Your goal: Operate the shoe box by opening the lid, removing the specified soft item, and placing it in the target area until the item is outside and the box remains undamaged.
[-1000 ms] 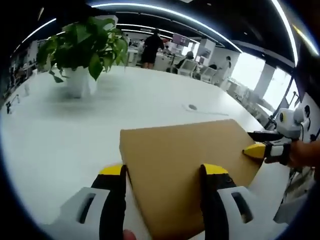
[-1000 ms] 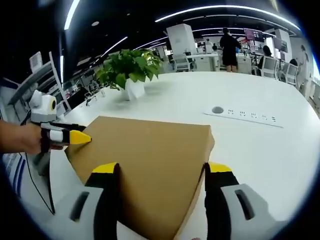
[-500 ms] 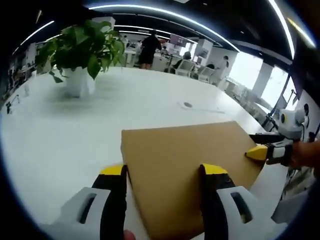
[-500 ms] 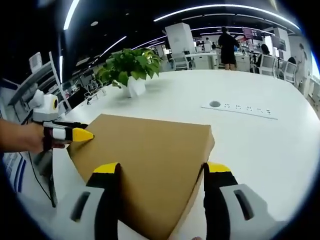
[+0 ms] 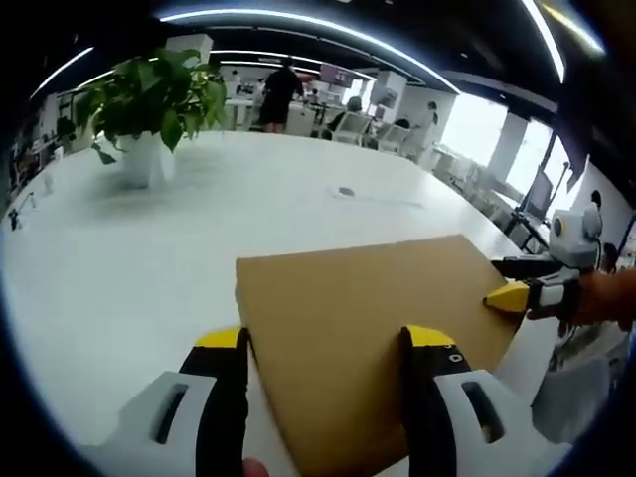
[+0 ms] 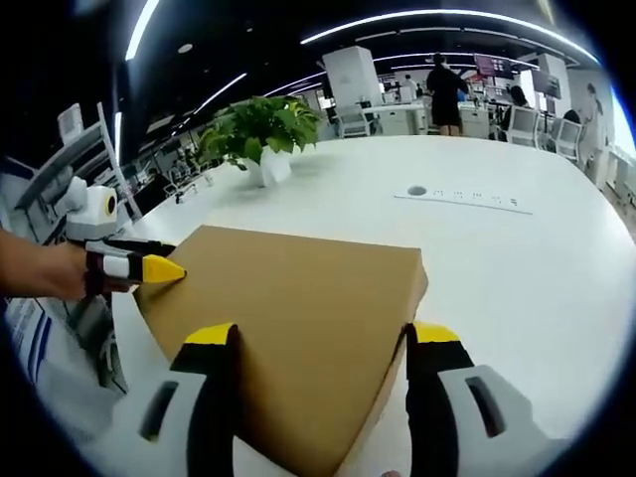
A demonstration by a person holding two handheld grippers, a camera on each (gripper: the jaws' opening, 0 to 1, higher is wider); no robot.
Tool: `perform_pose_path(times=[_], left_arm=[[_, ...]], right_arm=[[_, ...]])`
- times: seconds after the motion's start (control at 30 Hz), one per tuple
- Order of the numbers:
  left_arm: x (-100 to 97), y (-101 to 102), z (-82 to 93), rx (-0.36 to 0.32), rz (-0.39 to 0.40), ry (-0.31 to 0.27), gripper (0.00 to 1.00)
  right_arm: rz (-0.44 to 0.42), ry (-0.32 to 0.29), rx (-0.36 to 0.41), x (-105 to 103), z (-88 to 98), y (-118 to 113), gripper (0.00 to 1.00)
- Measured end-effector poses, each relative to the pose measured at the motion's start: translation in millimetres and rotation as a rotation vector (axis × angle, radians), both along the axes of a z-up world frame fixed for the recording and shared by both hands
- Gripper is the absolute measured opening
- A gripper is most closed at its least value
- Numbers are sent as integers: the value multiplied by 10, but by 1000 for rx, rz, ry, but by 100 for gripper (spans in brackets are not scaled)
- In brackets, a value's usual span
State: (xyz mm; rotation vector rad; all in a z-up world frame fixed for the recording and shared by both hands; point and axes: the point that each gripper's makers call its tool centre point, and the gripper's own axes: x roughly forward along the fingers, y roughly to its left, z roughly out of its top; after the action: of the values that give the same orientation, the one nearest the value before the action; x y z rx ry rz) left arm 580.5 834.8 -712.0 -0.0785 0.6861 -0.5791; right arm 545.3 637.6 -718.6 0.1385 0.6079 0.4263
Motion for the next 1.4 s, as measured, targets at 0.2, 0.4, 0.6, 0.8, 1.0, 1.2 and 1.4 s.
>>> perform_pose_path(times=[0.2, 0.4, 0.6, 0.8, 1.0, 1.2, 1.4], left_arm=[[-206, 9, 0, 2, -15, 0, 62], [-390, 146, 1, 3, -15, 2, 62], [-556, 273, 13, 8, -16, 10, 62], [-605, 328, 0, 2, -18, 3, 62], [-651, 331, 85, -46, -34, -8, 74], [-999, 341, 258, 14, -210, -124, 83], [-1202, 387, 159, 93, -303, -203, 74]], right_arm=[[-21, 7, -2, -285, -3, 32, 65], [-20, 21, 21, -533, 14, 161, 65], [13, 20, 9, -731, 6, 316, 66], [17, 14, 1, -772, 4, 337, 65], [15, -4, -10, -805, 56, 285, 64], [90, -43, -51, -1077, 140, 310, 65], [258, -59, -224, -1406, -26, 334, 65]])
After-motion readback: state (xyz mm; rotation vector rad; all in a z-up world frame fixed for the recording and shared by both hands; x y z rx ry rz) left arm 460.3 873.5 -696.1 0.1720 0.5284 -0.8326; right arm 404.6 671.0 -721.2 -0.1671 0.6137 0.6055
